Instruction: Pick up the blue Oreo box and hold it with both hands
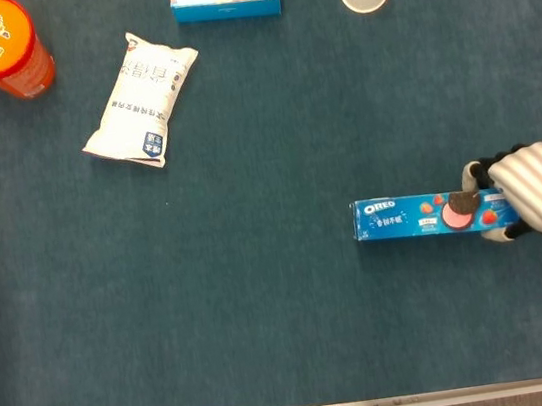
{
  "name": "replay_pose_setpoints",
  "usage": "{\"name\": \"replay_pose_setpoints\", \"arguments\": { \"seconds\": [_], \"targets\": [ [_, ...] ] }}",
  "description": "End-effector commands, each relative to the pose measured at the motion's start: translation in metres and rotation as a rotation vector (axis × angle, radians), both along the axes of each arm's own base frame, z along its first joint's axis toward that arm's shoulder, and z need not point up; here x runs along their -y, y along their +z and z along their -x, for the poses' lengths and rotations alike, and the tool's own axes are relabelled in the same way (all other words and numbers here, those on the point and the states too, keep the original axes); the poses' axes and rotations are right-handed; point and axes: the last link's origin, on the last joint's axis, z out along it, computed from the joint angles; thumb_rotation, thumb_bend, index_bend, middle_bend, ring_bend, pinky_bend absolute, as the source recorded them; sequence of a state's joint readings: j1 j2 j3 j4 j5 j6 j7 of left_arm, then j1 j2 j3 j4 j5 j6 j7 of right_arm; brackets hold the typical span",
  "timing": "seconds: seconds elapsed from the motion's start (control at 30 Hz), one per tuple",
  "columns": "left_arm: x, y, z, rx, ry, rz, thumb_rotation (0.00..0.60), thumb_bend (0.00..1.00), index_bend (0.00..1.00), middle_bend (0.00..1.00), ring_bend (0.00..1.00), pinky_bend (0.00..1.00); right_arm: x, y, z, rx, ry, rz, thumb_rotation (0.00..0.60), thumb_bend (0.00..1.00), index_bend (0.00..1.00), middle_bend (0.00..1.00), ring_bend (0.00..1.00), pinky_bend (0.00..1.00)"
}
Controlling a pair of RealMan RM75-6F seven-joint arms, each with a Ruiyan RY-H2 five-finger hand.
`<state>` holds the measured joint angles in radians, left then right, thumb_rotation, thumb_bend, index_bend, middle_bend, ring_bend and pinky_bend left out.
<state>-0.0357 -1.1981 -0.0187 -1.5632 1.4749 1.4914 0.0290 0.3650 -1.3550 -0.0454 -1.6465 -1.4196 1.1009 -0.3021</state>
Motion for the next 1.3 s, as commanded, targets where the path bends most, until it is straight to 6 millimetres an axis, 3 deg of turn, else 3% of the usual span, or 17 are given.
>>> {"name": "replay_pose_setpoints", "arguments": {
  "seconds": [0.03, 0.3, 0.67, 0.9, 1.03, 1.3],
  "targets": [
    [0.000, 0.000, -0.001, 0.000, 0.000, 0.000, 0.600, 0.30, 0.51, 0.44, 0.44, 0.57, 0.002, 0.005, -0.002, 0.023, 0.014, 0.025, 0.600, 0.01, 0.62, 0.62, 0.58, 0.52],
    [-0.003, -0.006, -0.012, 0.042, -0.015, 0.026, 0.600, 0.30, 0.50, 0.43, 0.44, 0.57, 0.014, 0.021, -0.016, 0.064, 0.071, 0.101, 0.600, 0.02, 0.62, 0.62, 0.59, 0.52],
    [-0.022, -0.042, -0.061, 0.200, -0.081, 0.187, 0.600, 0.29, 0.38, 0.41, 0.42, 0.55, 0.035, 0.035, -0.049, 0.097, 0.174, 0.144, 0.600, 0.02, 0.62, 0.62, 0.59, 0.52],
    [-0.037, -0.068, -0.086, 0.169, -0.136, 0.304, 0.600, 0.15, 0.25, 0.26, 0.25, 0.38, 0.049, 0.036, -0.069, 0.110, 0.211, 0.127, 0.600, 0.02, 0.62, 0.62, 0.59, 0.52],
    [-0.046, -0.082, -0.098, 0.134, -0.168, 0.338, 0.600, 0.12, 0.21, 0.16, 0.17, 0.30, 0.060, 0.035, -0.080, 0.108, 0.219, 0.107, 0.600, 0.02, 0.62, 0.62, 0.59, 0.52],
    [-0.069, -0.096, -0.125, 0.116, -0.224, 0.347, 0.600, 0.11, 0.18, 0.09, 0.11, 0.26, 0.073, 0.027, -0.098, 0.107, 0.229, 0.069, 0.600, 0.02, 0.62, 0.62, 0.59, 0.52]
  ]
}}
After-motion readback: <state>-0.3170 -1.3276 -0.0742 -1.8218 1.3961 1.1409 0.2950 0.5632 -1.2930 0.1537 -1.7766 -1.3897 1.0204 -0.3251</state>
